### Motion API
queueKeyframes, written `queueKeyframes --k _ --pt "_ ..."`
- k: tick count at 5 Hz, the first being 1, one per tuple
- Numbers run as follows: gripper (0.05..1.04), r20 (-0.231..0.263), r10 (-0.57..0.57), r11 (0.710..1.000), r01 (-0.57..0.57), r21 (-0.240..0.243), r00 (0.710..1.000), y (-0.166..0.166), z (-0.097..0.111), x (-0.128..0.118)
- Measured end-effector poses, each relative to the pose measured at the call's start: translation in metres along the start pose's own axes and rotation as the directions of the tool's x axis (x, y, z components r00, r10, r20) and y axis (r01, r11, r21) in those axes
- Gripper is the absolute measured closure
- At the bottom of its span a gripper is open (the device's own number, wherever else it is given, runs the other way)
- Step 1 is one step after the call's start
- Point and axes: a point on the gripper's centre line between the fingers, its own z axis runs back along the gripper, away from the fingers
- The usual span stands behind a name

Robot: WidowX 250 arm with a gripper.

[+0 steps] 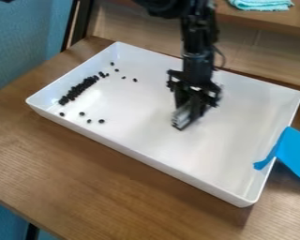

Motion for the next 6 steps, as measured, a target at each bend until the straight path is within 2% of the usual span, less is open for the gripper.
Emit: queueKeyframes --k 2,3,4,5,6 --pt "0.694 -0.044 0.095 0.995 -0.096 -0.032 0.995 0.094 0.001 -0.038" --pt "0.694 -0.033 0.125 0.991 -0.126 -0.034 0.992 0.119 0.011 -0.045" --pt "0.694 0.015 0.168 0.986 -0.168 -0.019 0.986 0.149 0.028 -0.047" --pt "0.694 -0.003 0.194 0.981 -0.194 -0.025 0.981 0.162 0.018 -0.047" --pt "0.694 0.007 0.197 0.980 -0.197 -0.010 0.980 0.167 0.020 -0.042"
